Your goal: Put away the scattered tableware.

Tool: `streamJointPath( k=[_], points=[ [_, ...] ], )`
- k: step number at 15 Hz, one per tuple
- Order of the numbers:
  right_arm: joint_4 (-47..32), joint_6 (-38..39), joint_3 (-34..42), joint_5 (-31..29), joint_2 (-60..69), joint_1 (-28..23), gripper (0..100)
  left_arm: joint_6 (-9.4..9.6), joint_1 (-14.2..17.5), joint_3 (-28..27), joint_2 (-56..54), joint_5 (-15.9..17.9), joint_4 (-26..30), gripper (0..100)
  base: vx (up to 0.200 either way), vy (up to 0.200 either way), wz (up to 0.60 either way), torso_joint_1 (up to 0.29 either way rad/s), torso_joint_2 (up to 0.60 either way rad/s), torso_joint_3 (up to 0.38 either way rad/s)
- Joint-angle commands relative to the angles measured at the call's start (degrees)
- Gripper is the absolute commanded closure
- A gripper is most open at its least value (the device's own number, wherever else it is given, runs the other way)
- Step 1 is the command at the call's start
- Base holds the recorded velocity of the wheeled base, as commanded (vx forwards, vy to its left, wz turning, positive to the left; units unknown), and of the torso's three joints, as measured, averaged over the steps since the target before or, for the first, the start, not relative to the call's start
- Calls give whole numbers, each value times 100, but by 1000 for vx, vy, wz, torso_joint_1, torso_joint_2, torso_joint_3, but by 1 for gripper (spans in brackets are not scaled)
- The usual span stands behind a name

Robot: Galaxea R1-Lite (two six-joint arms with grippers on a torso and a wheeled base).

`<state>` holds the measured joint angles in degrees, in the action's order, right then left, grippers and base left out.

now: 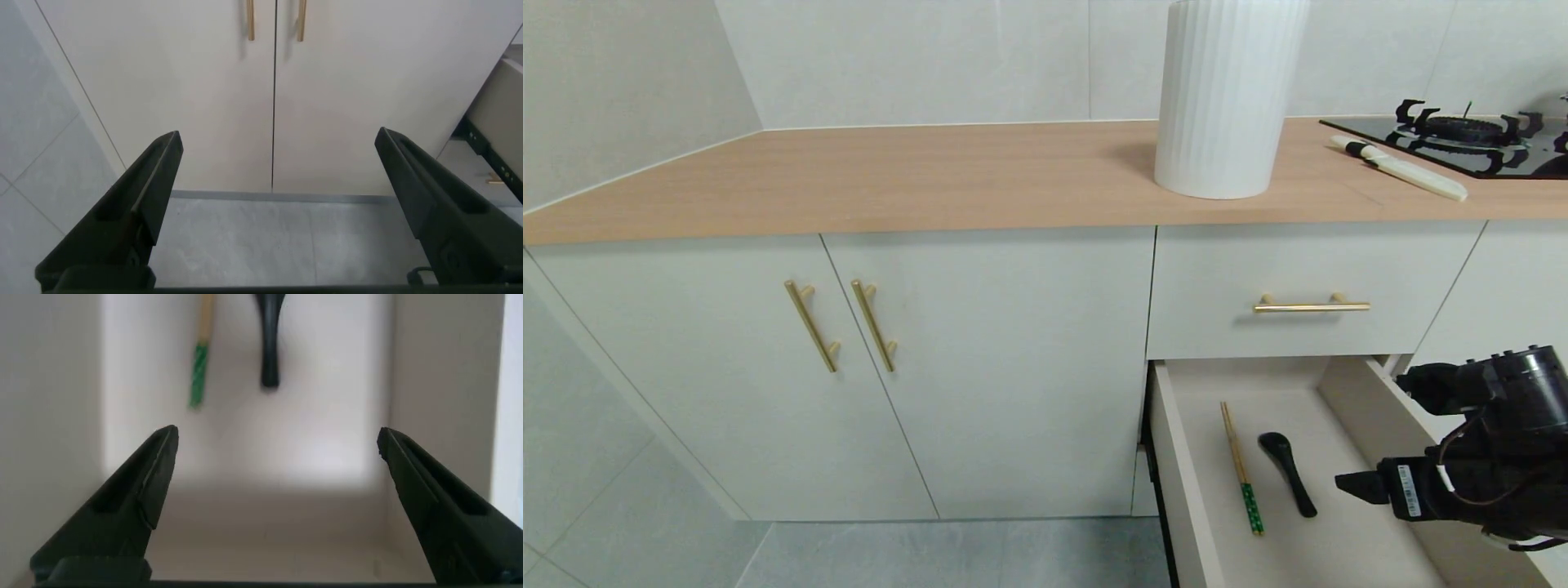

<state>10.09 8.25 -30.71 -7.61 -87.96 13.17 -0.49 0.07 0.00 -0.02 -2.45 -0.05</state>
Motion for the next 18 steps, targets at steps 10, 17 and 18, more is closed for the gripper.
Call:
streamJointPath(
  k=[10,17,18],
  points=[
    [-1950,1,-735,392,1254,178,0,-13,1,0,2,-1,-4,0,-180,0,0,-1,2,5],
    [-2855,203,-928,471,138,749,0,-13,1,0,2,-1,5,0,-57,0,0,-1,1,1],
    [-2838,300,-937,453,-134,758,0,-13,1,0,2,-1,5,0,0,0,0,0,0,0]
  ],
)
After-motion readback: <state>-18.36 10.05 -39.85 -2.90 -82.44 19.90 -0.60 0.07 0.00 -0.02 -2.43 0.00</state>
